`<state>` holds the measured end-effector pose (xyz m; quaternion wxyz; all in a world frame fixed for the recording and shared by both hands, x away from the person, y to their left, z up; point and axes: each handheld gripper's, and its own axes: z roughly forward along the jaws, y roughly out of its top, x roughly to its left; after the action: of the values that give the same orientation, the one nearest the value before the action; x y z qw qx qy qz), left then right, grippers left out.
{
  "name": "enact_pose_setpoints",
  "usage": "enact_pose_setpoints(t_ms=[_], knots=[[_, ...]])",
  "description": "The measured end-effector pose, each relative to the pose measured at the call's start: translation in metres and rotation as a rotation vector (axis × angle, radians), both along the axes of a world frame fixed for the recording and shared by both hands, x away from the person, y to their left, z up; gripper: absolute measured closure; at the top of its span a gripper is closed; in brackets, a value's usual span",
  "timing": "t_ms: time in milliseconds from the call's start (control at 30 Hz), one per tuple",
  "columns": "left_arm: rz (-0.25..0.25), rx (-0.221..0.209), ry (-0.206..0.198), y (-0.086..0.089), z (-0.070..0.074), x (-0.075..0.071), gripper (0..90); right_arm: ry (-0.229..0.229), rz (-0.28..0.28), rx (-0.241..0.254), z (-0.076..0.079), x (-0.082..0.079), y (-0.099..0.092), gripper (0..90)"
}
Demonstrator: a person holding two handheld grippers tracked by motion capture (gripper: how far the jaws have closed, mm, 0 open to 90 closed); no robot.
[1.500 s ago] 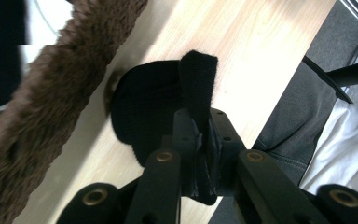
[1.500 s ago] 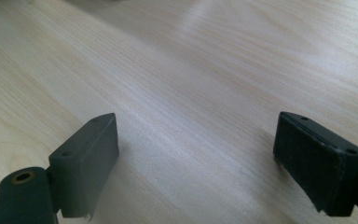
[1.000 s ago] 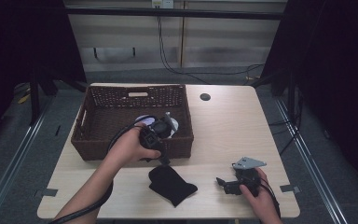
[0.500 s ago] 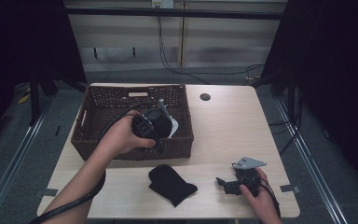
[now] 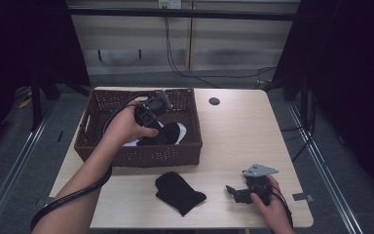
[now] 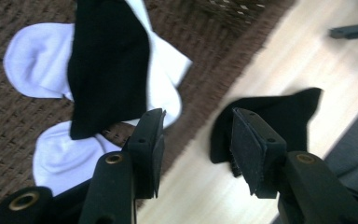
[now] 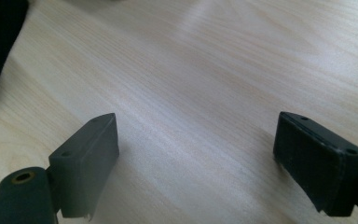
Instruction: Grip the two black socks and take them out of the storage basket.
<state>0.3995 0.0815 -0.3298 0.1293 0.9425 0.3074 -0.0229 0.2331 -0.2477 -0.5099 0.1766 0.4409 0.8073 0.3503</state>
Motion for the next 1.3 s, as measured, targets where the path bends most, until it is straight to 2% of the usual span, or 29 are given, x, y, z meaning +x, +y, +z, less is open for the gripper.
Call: enact_pose_setpoints(t_ms=[267, 367, 467, 600, 667, 867, 1033, 1300], knots=[[0.052, 0.011, -0.028, 0.006, -0.018, 0.022, 48.9, 0.002, 0.0, 0.001, 0.0, 0.0, 0.0, 13.5], [0.074, 0.006, -0.029, 0.009, -0.027, 0.031, 48.3, 0.0, 0.0, 0.001, 0.0, 0.0, 0.0, 13.5], [0.096, 0.021, -0.031, 0.013, -0.037, 0.039, 47.2, 0.0, 0.0, 0.001, 0.0, 0.0, 0.0, 13.5], [0.129, 0.01, -0.024, 0.015, -0.051, 0.046, 46.4, 0.0, 0.0, 0.001, 0.0, 0.0, 0.0, 13.5], [0.116, 0.026, -0.014, 0.016, -0.058, 0.05, 46.1, 0.0, 0.0, 0.001, 0.0, 0.0, 0.0, 13.5], [0.159, 0.032, -0.007, 0.018, -0.077, 0.059, 43.8, 0.001, 0.0, 0.001, 0.0, 0.0, 0.0, 13.5], [0.157, 0.047, 0.003, 0.019, -0.091, 0.066, 42.7, 0.001, 0.0, 0.001, 0.0, 0.0, 0.0, 13.5], [0.164, 0.044, 0.028, 0.022, -0.109, 0.072, 42.0, -0.005, 0.003, 0.0, 0.0, 0.0, 0.0, 13.5]])
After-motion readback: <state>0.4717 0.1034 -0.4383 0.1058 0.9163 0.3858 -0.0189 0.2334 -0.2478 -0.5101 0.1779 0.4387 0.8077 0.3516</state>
